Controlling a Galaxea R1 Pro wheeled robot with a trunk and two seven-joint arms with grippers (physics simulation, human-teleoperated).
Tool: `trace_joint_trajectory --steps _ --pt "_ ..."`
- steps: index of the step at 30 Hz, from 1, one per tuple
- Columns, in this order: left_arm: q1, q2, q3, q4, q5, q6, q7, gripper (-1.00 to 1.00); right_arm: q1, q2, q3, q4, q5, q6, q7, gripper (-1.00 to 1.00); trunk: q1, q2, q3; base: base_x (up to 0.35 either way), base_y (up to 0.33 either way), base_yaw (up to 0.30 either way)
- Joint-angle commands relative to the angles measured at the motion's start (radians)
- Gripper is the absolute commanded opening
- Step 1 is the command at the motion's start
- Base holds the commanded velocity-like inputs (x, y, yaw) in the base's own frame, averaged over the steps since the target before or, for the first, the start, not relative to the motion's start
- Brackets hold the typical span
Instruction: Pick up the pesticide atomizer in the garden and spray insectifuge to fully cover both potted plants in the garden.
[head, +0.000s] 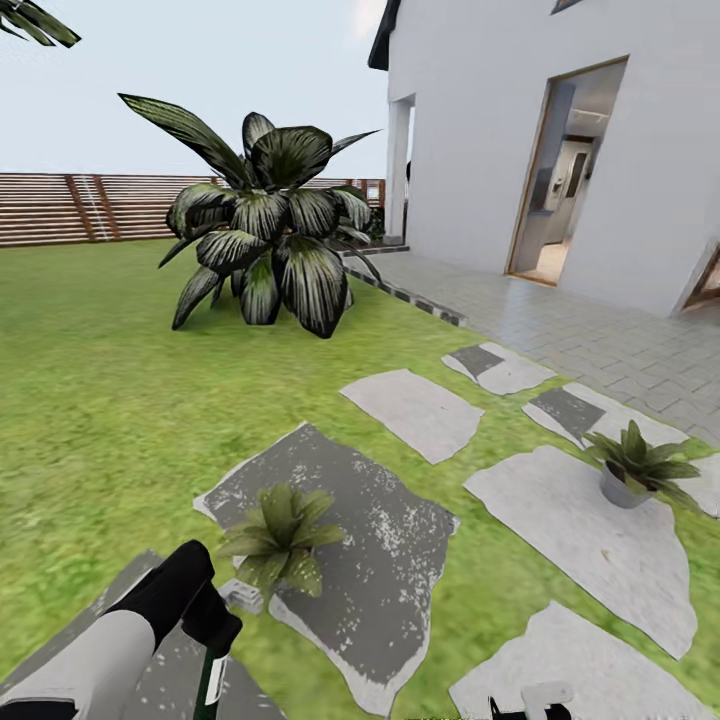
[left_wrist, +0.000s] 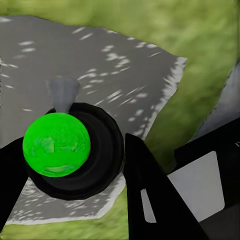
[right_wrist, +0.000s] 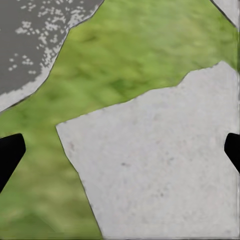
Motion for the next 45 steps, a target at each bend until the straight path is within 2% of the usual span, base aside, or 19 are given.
trace_joint_trajectory --steps 1,7,15,20,22,23,26,29,35,40,45 --pt "0.0 0.003 -0.004 0.0 -0.006 0.004 -0.009 -1.0 -0.001 0.001 -0.006 0.002 0.011 -0.004 -0.004 1.0 0.0 0.0 -0.001 0.0 0.0 -0.232" --pt "0.0 0.012 -0.003 0.011 -0.006 0.004 -0.009 -1.0 -0.001 0.001 -0.006 0.002 0.011 -0.004 -0.004 1.0 0.0 0.0 -0.001 0.0 0.165 -0.079" --pt "0.0 0.003 -0.003 0.006 0.0 0.004 -0.009 -1.0 -0.001 0.001 -0.006 0.002 0.01 -0.004 -0.004 1.0 0.0 0.0 -0.001 0.085 0.299 -0.001" --pt "0.0 -0.002 -0.006 0.036 0.0 0.002 -0.009 -1.0 -0.001 0.001 -0.006 0.002 0.011 -0.004 -0.004 1.0 0.0 0.0 -0.001 0.041 0.081 0.0" --pt "0.0 -0.006 -0.006 0.065 0.0 -0.018 -0.009 -1.0 -0.001 0.001 -0.006 0.002 0.011 -0.004 -0.004 1.0 0.0 0.0 -0.001 0.003 0.006 0.0" --pt "0.0 -0.008 -0.006 0.098 -0.001 -0.056 -0.008 -1.0 -0.001 0.001 -0.006 0.002 0.011 -0.004 -0.004 1.0 0.0 0.0 -0.001 0.001 0.002 0.0" --pt "0.0 -0.008 -0.004 0.13 -0.001 -0.111 -0.004 -1.0 -0.001 0.001 -0.006 0.002 0.011 -0.004 -0.004 1.0 0.0 0.0 -0.001 0.0 0.0 0.0" --pt "-0.001 -0.008 -0.001 0.126 0.0 -0.12 -0.001 -1.0 -0.001 0.001 -0.006 0.002 0.011 -0.004 -0.004 1.0 0.0 0.0 -0.001 0.0 0.0 0.0" --pt "-0.02 -0.011 -0.004 0.023 -0.003 -0.1 -0.004 -1.0 -0.001 -0.002 -0.006 0.001 0.009 -0.005 -0.005 1.0 0.0 0.0 -0.001 0.0 0.0 0.0" --pt "-0.008 -0.001 -0.013 0.028 -0.007 -0.088 -0.003 -1.0 -0.001 -0.002 -0.006 0.002 0.009 -0.005 -0.005 1.0 0.0 0.0 -0.001 0.0 0.0 -0.119" --pt "-0.007 0.003 -0.008 0.017 -0.007 -0.086 -0.002 -1.0 -0.001 -0.002 -0.006 0.002 0.008 -0.005 -0.005 1.0 0.0 0.0 -0.001 -0.026 0.014 -0.252"
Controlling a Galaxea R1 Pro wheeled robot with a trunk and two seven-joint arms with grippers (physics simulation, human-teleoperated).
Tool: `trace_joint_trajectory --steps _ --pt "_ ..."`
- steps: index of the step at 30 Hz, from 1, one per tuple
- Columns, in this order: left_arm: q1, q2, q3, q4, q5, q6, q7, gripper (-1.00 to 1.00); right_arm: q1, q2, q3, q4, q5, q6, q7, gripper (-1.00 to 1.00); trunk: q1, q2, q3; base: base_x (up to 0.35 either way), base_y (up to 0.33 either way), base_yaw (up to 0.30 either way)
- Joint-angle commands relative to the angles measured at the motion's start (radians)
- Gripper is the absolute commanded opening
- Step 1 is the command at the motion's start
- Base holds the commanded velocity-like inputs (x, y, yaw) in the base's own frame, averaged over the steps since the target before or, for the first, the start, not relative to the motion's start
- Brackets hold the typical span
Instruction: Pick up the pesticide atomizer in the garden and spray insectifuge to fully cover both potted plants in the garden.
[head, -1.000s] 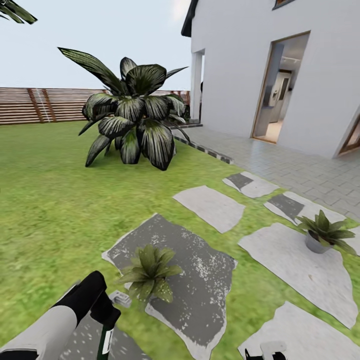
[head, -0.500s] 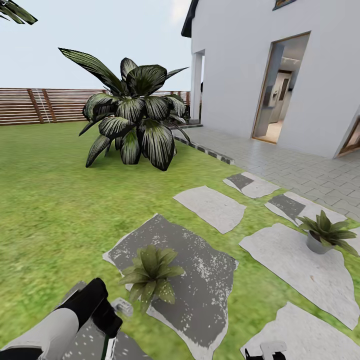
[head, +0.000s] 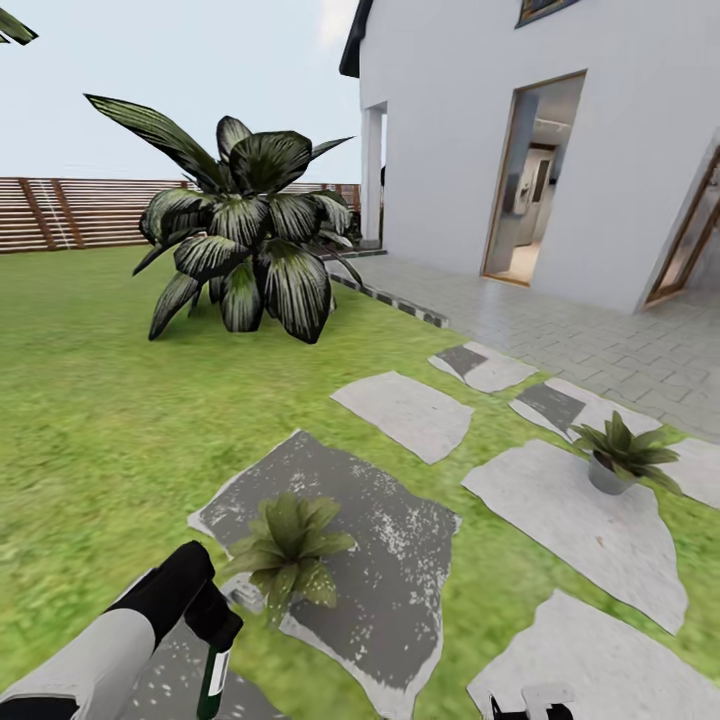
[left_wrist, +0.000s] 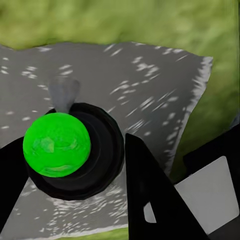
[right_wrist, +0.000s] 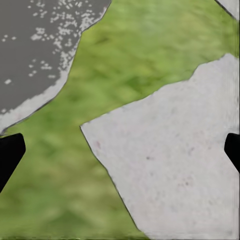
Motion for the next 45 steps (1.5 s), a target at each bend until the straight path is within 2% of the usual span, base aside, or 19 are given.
trace_joint_trajectory --steps 1,8,16,31,41,45 --pt "0.0 0.001 -0.005 -0.003 -0.004 0.005 -0.008 -1.0 -0.001 0.0 -0.006 0.002 0.01 -0.004 -0.004 1.0 0.0 0.0 -0.001 -0.187 0.106 -0.262" --pt "0.0 -0.001 -0.007 -0.004 -0.004 0.005 -0.007 -1.0 -0.001 0.0 -0.006 0.001 0.01 -0.003 -0.004 1.0 0.0 0.0 -0.001 -0.241 0.21 -0.237" --pt "-0.002 -0.001 -0.004 -0.004 -0.004 0.005 -0.007 -1.0 -0.001 -0.001 -0.006 0.002 0.012 -0.004 -0.002 1.0 0.0 0.0 -0.001 -0.187 0.247 -0.016" --pt "-0.003 -0.003 -0.007 -0.004 -0.004 0.007 -0.006 -1.0 -0.001 -0.001 -0.006 0.0 0.01 -0.004 -0.004 1.0 0.0 0.0 -0.001 0.078 0.298 -0.013" --pt "-0.003 -0.001 -0.005 -0.003 -0.004 0.005 -0.006 -1.0 -0.001 -0.001 -0.006 0.0 0.011 -0.002 -0.004 1.0 0.0 0.0 -0.001 -0.057 0.289 -0.257" --pt "-0.003 -0.002 -0.004 -0.004 -0.004 0.005 -0.005 -1.0 -0.001 -0.001 -0.006 0.0 0.01 -0.002 -0.004 1.0 0.0 0.0 -0.001 -0.052 0.074 -0.266"
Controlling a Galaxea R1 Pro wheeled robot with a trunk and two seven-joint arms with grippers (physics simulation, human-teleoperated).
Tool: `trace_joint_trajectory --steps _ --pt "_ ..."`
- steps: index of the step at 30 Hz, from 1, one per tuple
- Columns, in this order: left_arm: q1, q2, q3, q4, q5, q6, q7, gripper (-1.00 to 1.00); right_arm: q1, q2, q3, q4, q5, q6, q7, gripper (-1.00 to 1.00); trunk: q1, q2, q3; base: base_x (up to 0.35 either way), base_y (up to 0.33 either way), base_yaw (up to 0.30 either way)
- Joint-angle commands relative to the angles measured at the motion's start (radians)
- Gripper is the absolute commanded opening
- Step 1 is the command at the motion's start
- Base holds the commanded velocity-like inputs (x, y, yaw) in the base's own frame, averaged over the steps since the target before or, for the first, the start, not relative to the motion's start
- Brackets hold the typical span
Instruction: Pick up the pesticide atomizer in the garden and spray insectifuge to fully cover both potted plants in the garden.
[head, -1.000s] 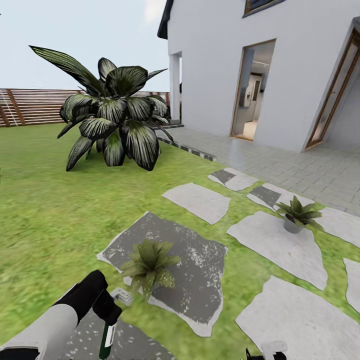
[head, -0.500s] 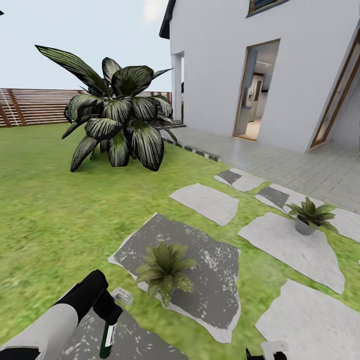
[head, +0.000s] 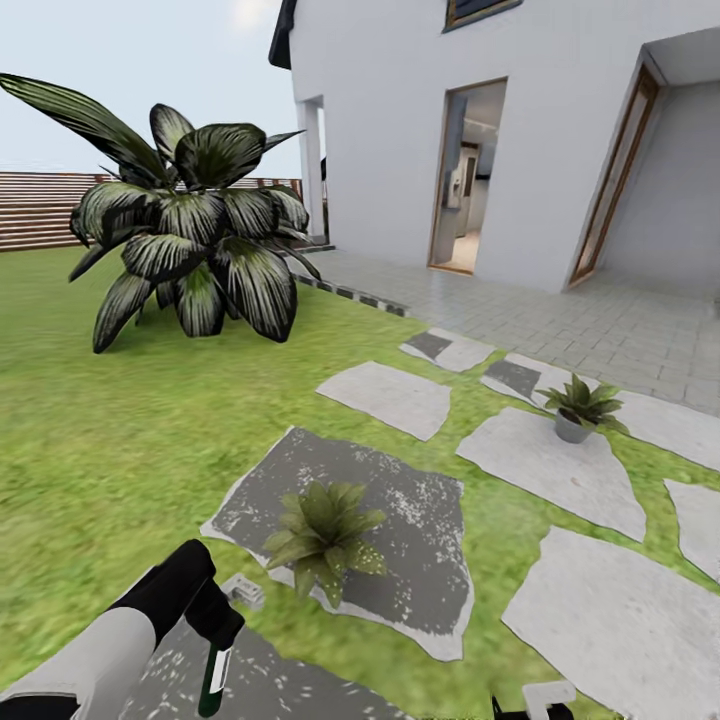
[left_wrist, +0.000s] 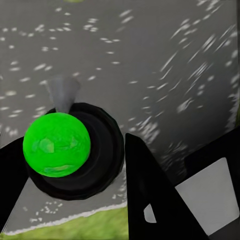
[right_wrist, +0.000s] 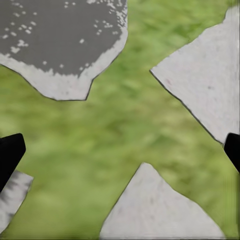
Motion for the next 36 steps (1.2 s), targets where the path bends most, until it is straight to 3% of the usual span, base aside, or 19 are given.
trace_joint_trajectory --steps 1,8,12,23,25,31,36 --pt "0.0 0.001 -0.004 -0.002 -0.004 0.005 -0.008 -1.0 -0.001 0.0 -0.006 0.002 0.01 -0.004 -0.004 1.0 0.0 0.0 -0.001 -0.009 0.013 -0.183" --pt "-0.012 -0.009 0.0 -0.008 -0.003 0.01 -0.01 -1.0 -0.001 0.0 -0.006 0.002 0.011 -0.004 -0.004 1.0 0.0 0.0 -0.001 -0.002 0.002 -0.031" --pt "-0.049 -0.018 -0.001 -0.03 0.004 0.037 -0.014 -1.0 -0.001 0.0 -0.006 0.002 0.011 -0.004 -0.004 1.0 0.0 0.0 -0.001 0.0 0.0 -0.001" --pt "-0.035 -0.016 -0.006 0.002 0.001 0.025 -0.02 -1.0 -0.001 0.0 -0.006 0.002 0.011 -0.004 -0.004 1.0 0.0 0.0 -0.001 0.0 0.0 0.0" --pt "-0.035 -0.018 -0.024 0.013 0.001 0.024 -0.02 -1.0 -0.001 0.0 -0.006 0.002 0.011 -0.004 -0.004 1.0 0.0 0.0 -0.001 0.0 0.0 0.0" --pt "-0.053 -0.057 -0.043 0.006 0.003 0.029 -0.031 -1.0 -0.001 0.0 -0.006 0.002 0.01 -0.004 -0.004 1.0 0.0 0.0 -0.001 0.0 0.0 0.0" --pt "-0.05 -0.041 -0.045 0.01 -0.001 0.027 -0.078 -1.0 -0.001 0.0 -0.006 0.002 0.012 -0.004 -0.004 1.0 0.0 0.0 -0.001 0.0 0.0 -0.141"
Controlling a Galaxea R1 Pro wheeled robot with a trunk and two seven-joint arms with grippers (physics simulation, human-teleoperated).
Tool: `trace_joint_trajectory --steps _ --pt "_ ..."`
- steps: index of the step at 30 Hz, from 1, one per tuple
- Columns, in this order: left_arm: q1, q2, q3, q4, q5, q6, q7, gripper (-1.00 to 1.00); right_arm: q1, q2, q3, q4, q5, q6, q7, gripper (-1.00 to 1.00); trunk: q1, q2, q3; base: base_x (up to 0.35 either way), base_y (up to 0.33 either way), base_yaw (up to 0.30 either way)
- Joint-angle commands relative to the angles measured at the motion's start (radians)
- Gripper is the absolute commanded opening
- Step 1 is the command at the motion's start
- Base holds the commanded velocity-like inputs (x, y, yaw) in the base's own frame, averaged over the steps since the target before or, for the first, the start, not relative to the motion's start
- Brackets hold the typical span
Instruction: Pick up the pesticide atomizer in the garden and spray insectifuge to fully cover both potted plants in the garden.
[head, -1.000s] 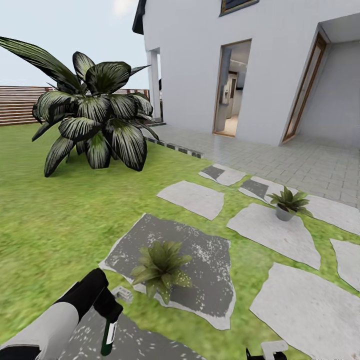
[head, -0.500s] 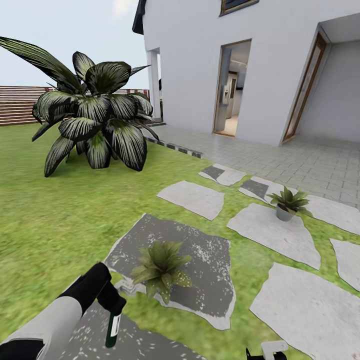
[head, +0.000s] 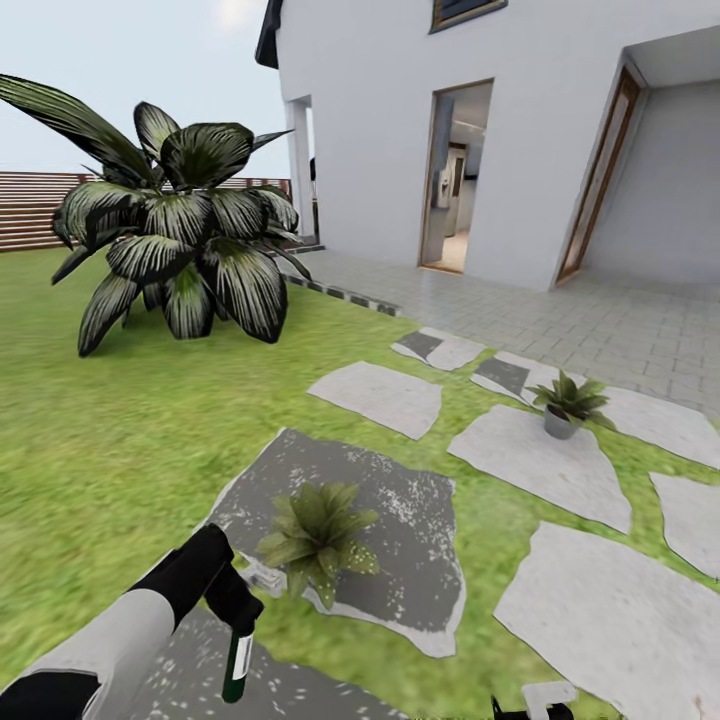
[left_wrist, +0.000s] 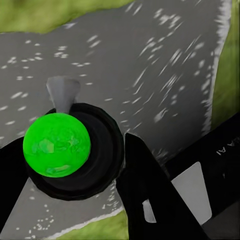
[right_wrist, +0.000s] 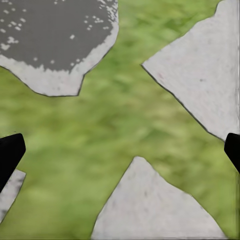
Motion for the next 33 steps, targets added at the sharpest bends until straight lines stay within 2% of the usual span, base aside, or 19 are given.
trace_joint_trajectory --steps 1,2,4,7,13,21,28,33 --pt "0.003 0.012 -0.004 -0.003 -0.008 0.003 -0.038 -1.0 -0.001 0.0 -0.006 0.002 0.01 -0.003 -0.004 1.0 0.0 0.0 -0.001 0.0 0.0 -0.26" --pt "0.005 0.023 -0.005 -0.004 -0.009 0.002 -0.053 -1.0 -0.001 0.0 -0.006 0.002 0.011 -0.003 -0.004 1.0 0.0 0.0 -0.001 0.0 0.0 -0.267" --pt "0.008 0.066 -0.005 -0.007 -0.007 0.0 -0.075 -1.0 -0.001 0.0 -0.006 0.002 0.011 -0.003 -0.004 1.0 0.0 0.0 -0.001 0.0 0.0 -0.275" --pt "0.01 0.09 -0.006 -0.008 -0.009 -0.001 -0.079 -1.0 -0.001 0.0 -0.006 0.002 0.011 -0.003 -0.004 1.0 0.0 0.0 -0.001 0.0 0.0 -0.278" --pt "0.01 0.089 -0.009 -0.009 -0.011 0.0 -0.072 -1.0 -0.001 0.0 -0.006 0.002 0.011 -0.003 -0.004 1.0 0.0 0.0 -0.001 -0.047 0.027 -0.226" --pt "0.011 0.082 -0.008 -0.009 -0.011 0.0 -0.066 -1.0 -0.001 0.0 -0.006 0.002 0.011 -0.004 -0.004 1.0 0.0 0.0 -0.001 -0.16 0.232 -0.01" --pt "0.011 0.08 -0.006 -0.01 -0.011 0.0 -0.066 -1.0 -0.001 0.0 -0.006 0.002 0.011 -0.003 -0.004 1.0 0.0 0.0 -0.001 -0.007 0.036 -0.013" --pt "0.011 0.081 -0.007 -0.011 -0.012 0.001 -0.065 -1.0 -0.001 0.0 -0.006 0.002 0.011 -0.003 -0.004 1.0 0.0 0.0 -0.001 0.0 0.008 -0.262"
